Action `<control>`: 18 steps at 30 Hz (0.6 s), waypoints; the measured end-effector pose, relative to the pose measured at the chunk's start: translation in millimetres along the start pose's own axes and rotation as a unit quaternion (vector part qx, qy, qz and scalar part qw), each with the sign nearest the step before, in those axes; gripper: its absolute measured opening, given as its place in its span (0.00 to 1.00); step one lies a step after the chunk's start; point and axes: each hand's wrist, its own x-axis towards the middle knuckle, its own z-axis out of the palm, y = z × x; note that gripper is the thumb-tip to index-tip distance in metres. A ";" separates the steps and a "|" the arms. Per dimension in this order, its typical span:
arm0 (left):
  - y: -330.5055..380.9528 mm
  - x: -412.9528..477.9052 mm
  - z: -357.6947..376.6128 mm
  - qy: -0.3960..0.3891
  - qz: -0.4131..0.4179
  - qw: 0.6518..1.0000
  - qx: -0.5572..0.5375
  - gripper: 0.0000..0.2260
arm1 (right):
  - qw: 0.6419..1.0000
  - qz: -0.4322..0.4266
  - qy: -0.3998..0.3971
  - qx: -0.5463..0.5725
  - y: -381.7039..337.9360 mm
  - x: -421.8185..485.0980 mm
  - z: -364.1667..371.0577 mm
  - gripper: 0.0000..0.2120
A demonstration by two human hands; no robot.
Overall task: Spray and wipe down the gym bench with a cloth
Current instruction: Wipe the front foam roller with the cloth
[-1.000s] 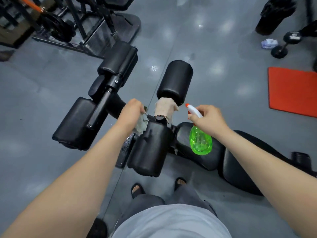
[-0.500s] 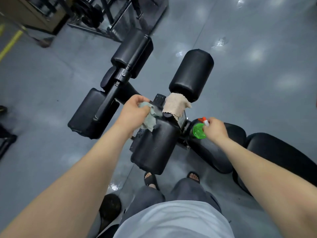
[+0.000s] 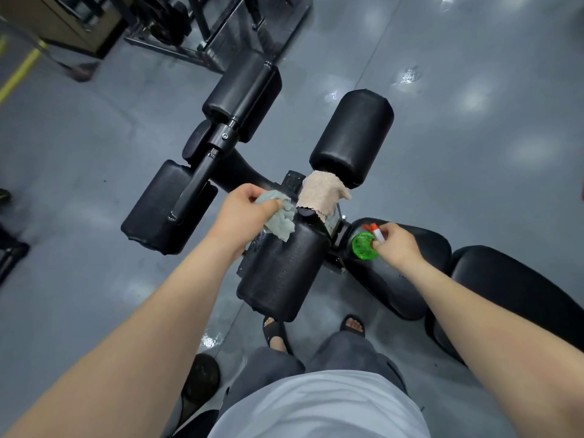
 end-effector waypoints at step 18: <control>-3.6 -27.4 -52.0 -0.034 0.030 0.986 -0.158 0.16 | 0.910 -0.336 -0.169 0.177 -206.8 -85.7 -2.6 0.13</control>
